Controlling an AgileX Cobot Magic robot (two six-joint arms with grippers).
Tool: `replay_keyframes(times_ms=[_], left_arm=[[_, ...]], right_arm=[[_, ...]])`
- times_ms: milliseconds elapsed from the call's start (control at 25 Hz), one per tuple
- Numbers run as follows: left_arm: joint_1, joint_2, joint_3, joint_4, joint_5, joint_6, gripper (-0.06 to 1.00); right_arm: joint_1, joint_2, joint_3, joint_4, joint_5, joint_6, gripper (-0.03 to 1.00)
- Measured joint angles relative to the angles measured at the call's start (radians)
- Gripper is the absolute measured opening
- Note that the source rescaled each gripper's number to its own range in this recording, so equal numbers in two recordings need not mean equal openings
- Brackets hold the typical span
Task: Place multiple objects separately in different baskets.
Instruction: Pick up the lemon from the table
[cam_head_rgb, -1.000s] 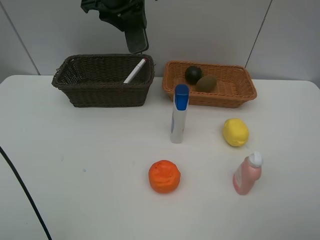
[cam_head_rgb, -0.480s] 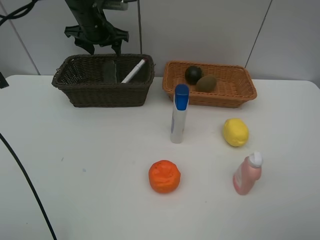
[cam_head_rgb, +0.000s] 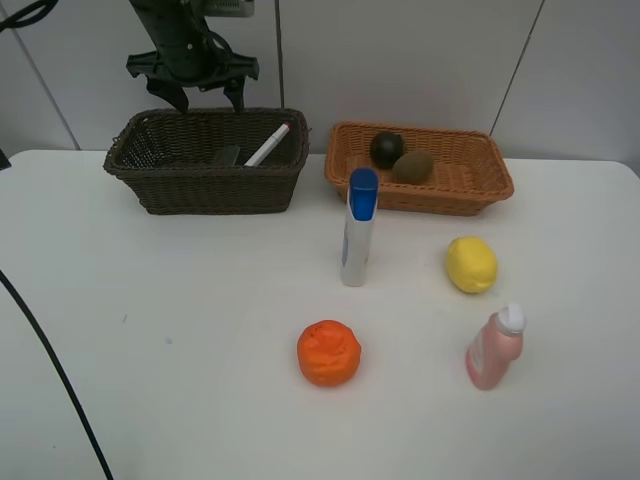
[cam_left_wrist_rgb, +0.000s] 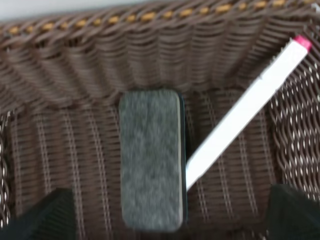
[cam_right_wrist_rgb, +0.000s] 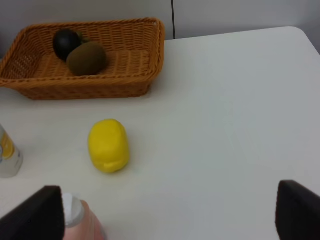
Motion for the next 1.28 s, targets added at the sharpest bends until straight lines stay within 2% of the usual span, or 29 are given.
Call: replay_keyframes(times_ms=[80,240,400,520,640,840,960,1280], left_arm=[[0.000,-0.004,-0.005,-0.014,0.064,0.000,1.00],[0.003,-0.002,-0.049,-0.026,0.259,0.000,1.00],[0.012,-0.036,-0.048,-0.064,0.277,0.011,1.00],[0.014,-0.084,0.002,-0.101,0.277,0.050,1.00],[0.027,-0.159,0.125,-0.117,0.276,0.061,1.00],[0.103,-0.345,0.439,-0.105,0.278,0.061,1.00],[0.137,-0.505,0.609,-0.087,0.278,0.060,1.00],[0.142,-1.009,0.964,-0.071,0.279,0.060,1.00]], right_arm=[[0.000,0.000,0.000,0.000,0.000,0.000,1.00],[0.000,0.000,0.000,0.000,0.000,0.000,1.00],[0.000,0.000,0.000,0.000,0.000,0.000,1.00],[0.000,0.000,0.000,0.000,0.000,0.000,1.00],[0.000,0.000,0.000,0.000,0.000,0.000,1.00],[0.000,0.000,0.000,0.000,0.000,0.000,1.00],[0.000,0.000,0.000,0.000,0.000,0.000,1.00],[0.000,0.000,0.000,0.000,0.000,0.000,1.00]])
